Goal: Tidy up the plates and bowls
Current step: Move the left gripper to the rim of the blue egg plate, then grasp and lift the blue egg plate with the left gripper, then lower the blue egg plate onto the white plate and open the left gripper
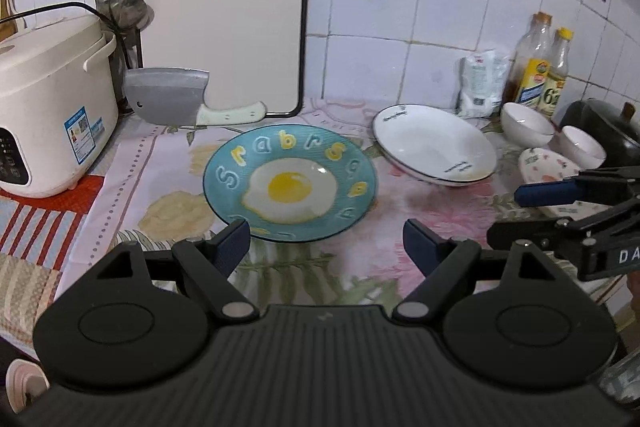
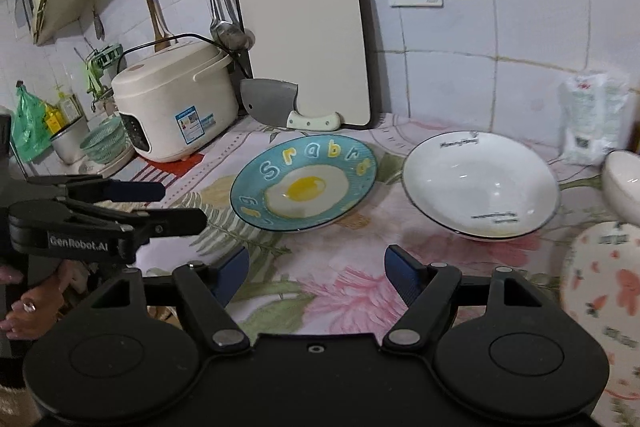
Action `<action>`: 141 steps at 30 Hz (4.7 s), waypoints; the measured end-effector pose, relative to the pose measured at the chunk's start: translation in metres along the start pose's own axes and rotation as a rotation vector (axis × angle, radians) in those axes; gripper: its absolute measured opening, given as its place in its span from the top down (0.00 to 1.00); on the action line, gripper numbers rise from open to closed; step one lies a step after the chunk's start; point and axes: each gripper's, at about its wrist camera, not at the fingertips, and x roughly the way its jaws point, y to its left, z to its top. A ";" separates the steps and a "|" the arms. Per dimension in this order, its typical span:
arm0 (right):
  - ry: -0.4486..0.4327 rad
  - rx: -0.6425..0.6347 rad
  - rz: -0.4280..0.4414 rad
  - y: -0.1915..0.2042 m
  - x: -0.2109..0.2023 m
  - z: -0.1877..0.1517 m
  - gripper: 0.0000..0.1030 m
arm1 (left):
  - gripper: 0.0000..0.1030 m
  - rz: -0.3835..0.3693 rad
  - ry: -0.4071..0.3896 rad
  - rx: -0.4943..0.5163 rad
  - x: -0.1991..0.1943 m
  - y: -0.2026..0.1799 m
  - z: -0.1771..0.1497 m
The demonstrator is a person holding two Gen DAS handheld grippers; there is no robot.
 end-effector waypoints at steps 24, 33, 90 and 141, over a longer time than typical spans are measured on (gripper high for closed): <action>0.057 0.276 -0.014 -0.041 0.157 0.023 0.32 | 0.39 0.035 0.020 -0.216 0.125 0.090 -0.007; 0.034 0.274 0.007 -0.042 0.170 0.015 0.76 | 0.76 0.076 0.030 -0.228 0.133 0.091 -0.013; -0.064 0.204 -0.077 -0.036 -0.054 -0.011 0.75 | 0.77 0.046 -0.067 -0.049 -0.025 -0.068 0.008; 0.071 0.243 -0.240 -0.186 0.066 0.029 0.72 | 0.77 0.088 0.065 -0.126 0.194 -0.114 0.051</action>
